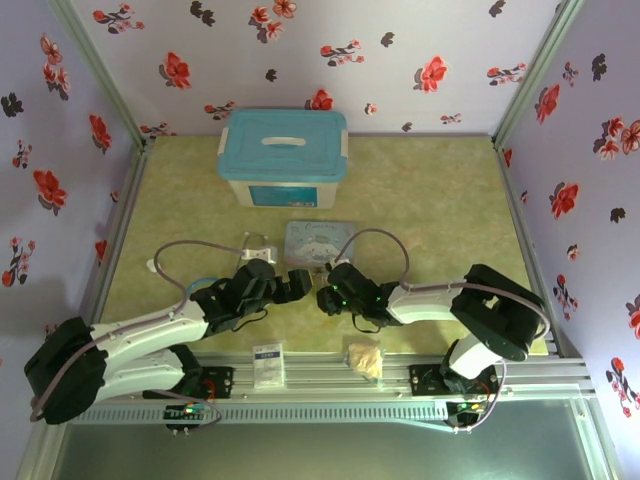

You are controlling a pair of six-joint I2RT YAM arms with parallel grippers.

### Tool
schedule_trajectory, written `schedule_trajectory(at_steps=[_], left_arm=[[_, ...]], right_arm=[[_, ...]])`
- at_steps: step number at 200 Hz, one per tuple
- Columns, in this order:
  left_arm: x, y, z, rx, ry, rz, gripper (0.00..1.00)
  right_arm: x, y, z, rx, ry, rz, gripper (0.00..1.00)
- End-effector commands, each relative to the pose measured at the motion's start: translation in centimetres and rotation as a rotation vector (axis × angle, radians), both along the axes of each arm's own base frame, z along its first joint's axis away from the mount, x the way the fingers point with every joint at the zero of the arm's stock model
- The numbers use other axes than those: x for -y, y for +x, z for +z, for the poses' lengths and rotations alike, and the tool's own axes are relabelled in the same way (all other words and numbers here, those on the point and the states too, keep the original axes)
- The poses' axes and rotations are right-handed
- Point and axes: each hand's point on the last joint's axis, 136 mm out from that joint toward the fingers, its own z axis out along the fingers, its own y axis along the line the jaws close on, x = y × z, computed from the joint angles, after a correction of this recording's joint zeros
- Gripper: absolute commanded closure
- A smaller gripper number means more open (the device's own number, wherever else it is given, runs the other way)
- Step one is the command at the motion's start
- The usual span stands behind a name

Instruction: Unlock a padlock with a key

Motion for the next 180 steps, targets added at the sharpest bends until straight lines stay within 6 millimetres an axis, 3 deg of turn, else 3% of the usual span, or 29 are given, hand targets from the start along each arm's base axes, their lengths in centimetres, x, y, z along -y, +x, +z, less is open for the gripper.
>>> schedule_trajectory(at_steps=[1,51,87,132,180], left_arm=[[-0.3,0.8,1.2,0.035,-0.024,0.020,0.00],[-2.4,4.7,3.0,0.118,0.126,0.087,0.00],[-1.3,8.2,4.3,0.185,0.173,0.050,0.03],[1.1,10.5,2.9,0.164,0.219,-0.026,0.13],[2.0,10.4,0.2,0.115,0.281,-0.082,0.29]], right_arm=[[0.4,-0.7,-0.1,-0.034,0.062,-0.041,0.75],[1.0,-0.3,0.0,-0.062,0.168,-0.159,0.85],[0.6,-0.1,0.4,-0.078,0.268,-0.209,0.88],[0.9,-0.2,0.6,-0.084,0.334,-0.245,0.90],[0.2,0.3,0.6,-0.086,0.428,-0.306,0.93]])
